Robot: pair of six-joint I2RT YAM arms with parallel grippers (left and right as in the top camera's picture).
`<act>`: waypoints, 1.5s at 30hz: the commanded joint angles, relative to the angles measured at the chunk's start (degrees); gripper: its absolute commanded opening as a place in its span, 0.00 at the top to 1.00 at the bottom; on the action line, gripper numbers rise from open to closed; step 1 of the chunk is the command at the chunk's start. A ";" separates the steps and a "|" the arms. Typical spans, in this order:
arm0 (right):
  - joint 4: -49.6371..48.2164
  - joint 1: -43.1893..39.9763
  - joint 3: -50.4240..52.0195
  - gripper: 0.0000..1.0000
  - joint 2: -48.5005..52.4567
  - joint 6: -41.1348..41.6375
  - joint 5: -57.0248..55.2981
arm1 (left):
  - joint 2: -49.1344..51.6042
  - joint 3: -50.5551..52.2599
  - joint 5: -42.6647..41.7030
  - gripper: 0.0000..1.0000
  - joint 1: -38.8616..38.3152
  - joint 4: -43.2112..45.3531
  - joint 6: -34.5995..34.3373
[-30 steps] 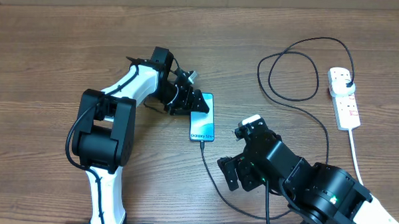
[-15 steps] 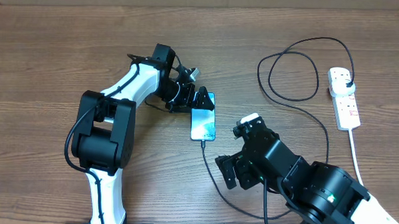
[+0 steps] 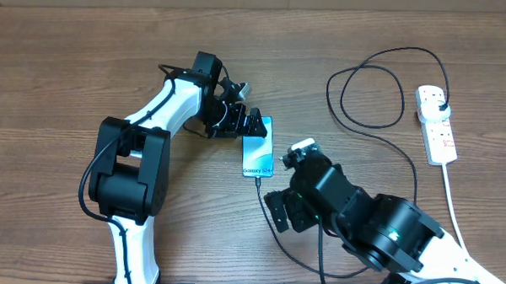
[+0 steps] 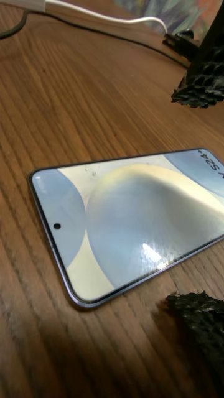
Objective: Plug charger to phone and switch on socket
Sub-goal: 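Hold the phone on the table, then open the left gripper, then retract the left arm and move the right gripper to the power strip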
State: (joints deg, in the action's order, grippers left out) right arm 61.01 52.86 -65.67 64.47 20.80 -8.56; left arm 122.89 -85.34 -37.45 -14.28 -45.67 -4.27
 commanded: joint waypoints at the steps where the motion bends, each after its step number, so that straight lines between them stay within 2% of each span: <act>1: -1.95 -0.20 -1.09 0.00 2.03 0.24 0.90 | 2.49 1.27 11.87 0.00 0.04 -2.56 0.96; 6: -5.79 -0.20 -1.09 0.00 4.44 0.24 3.93 | 1.53 1.05 12.31 0.00 1.97 -5.18 -1.36; 9: -8.33 -0.22 -1.09 0.01 5.18 0.20 3.69 | -1.31 1.05 12.57 0.00 3.26 -6.97 -0.17; 12: -10.45 -0.22 -1.09 0.43 5.49 0.37 0.50 | -6.64 1.07 12.59 0.00 3.78 -8.96 1.14; 15: -10.12 -1.55 -1.09 0.56 5.49 5.88 -3.04 | -14.47 1.86 13.51 0.00 3.10 -10.21 1.09; 18: -6.99 -5.46 -1.09 0.62 5.49 11.89 -5.16 | -23.63 4.09 19.17 0.00 0.33 -9.92 0.50; 22: -0.81 -16.46 -1.09 0.78 5.49 18.14 -5.16 | -37.77 9.33 30.58 0.00 -5.90 -9.77 -3.30; 25: 2.23 -27.45 -1.09 0.87 5.49 20.61 -4.90 | -49.86 15.50 39.95 0.00 -11.56 -9.11 -10.25; 29: 0.57 -42.88 -1.09 0.88 5.51 20.81 -4.74 | -64.59 23.23 48.43 0.00 -16.57 -7.80 -17.38; 34: -7.69 -59.76 -1.29 0.90 7.41 20.79 1.42 | -77.85 27.17 55.74 0.00 -17.07 -8.55 -19.08; 39: -8.94 -71.25 -4.48 0.91 15.04 20.70 5.07 | -82.95 27.17 58.49 0.00 -17.09 -9.16 -19.08; 45: -3.04 -78.01 -17.94 0.92 31.89 15.41 6.58 | -82.93 27.17 58.49 0.00 -17.09 -10.25 -19.08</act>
State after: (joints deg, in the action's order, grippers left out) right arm 56.16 -23.55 -76.64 90.11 39.48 -3.88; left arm 39.64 -58.61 19.11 -31.11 -55.81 -22.37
